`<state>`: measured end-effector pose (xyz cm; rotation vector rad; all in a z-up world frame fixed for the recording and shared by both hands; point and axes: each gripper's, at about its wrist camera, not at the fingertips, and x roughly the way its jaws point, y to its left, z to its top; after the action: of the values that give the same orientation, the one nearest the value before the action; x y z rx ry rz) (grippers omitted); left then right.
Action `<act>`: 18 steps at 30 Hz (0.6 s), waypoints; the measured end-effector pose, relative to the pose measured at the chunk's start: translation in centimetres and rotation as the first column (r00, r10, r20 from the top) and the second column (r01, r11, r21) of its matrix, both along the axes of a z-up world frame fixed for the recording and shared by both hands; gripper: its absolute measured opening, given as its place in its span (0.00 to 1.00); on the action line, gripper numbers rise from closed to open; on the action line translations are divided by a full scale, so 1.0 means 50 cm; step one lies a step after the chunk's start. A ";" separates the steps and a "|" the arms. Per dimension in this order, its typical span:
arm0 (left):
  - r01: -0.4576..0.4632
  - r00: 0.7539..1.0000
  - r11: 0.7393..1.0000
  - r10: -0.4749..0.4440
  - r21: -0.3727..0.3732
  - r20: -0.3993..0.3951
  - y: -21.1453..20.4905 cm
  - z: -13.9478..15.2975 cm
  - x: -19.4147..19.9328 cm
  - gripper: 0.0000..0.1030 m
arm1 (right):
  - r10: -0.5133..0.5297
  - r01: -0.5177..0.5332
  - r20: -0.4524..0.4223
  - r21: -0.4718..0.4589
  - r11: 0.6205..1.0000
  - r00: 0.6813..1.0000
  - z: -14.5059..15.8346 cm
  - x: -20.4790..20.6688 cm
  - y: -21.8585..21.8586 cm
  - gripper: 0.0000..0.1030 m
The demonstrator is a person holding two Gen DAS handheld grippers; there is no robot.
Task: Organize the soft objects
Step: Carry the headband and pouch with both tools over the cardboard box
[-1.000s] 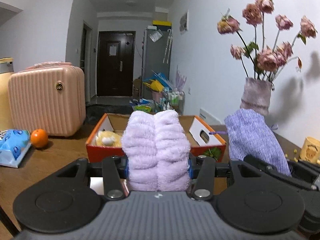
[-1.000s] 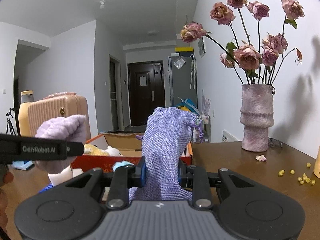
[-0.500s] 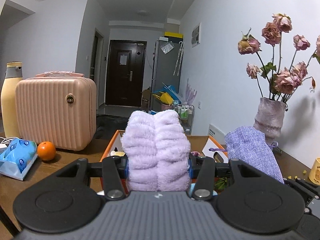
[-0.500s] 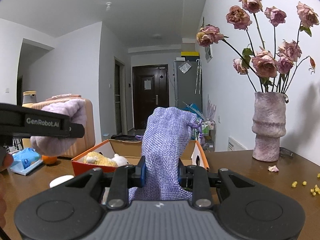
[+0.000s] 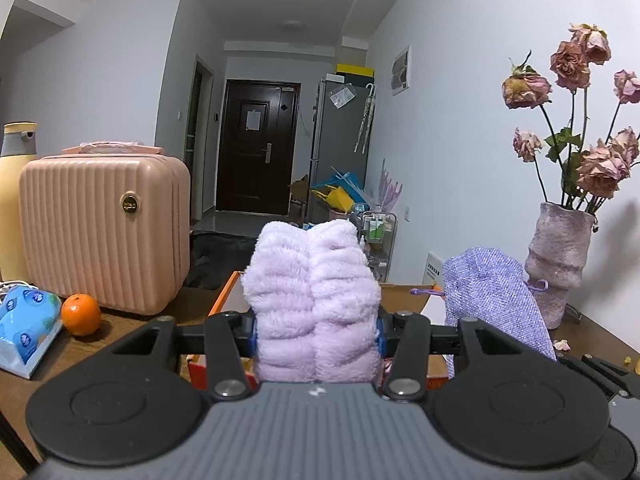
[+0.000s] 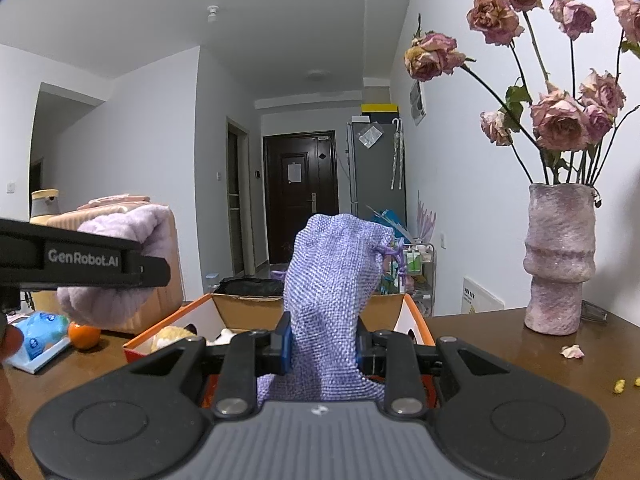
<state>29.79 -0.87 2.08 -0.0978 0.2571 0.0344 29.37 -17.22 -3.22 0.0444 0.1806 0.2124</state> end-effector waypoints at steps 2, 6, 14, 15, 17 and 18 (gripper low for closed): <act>-0.006 1.000 1.000 0.006 0.005 -0.002 -0.001 -0.002 0.018 0.47 | -0.008 0.008 0.001 0.003 1.000 1.000 -0.002 0.015 0.002 0.25; -0.017 1.000 1.000 0.017 0.005 -0.015 0.000 -0.008 0.054 0.47 | -0.010 0.010 -0.007 0.009 1.000 1.000 -0.007 0.050 0.005 0.25; -0.035 0.999 0.999 0.035 0.005 -0.037 0.000 -0.019 0.132 0.47 | -0.006 0.006 -0.016 -0.004 1.000 1.000 -0.016 0.122 0.013 0.25; -0.036 0.999 0.999 0.036 0.005 -0.039 -0.001 -0.020 0.141 0.47 | -0.008 0.008 -0.016 -0.006 1.000 1.000 -0.016 0.130 0.014 0.25; -0.040 0.998 0.999 0.040 0.006 -0.044 -0.001 -0.023 0.159 0.47 | -0.013 0.013 -0.017 -0.008 1.000 1.000 -0.018 0.146 0.015 0.25; -0.040 0.998 0.999 0.041 0.006 -0.046 -0.002 -0.024 0.167 0.47 | -0.017 0.016 -0.018 -0.008 1.000 1.000 -0.018 0.155 0.015 0.25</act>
<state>38.15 -0.97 0.90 -0.0974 0.3007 0.0775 37.10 -16.49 -4.15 0.0399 0.1992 0.1949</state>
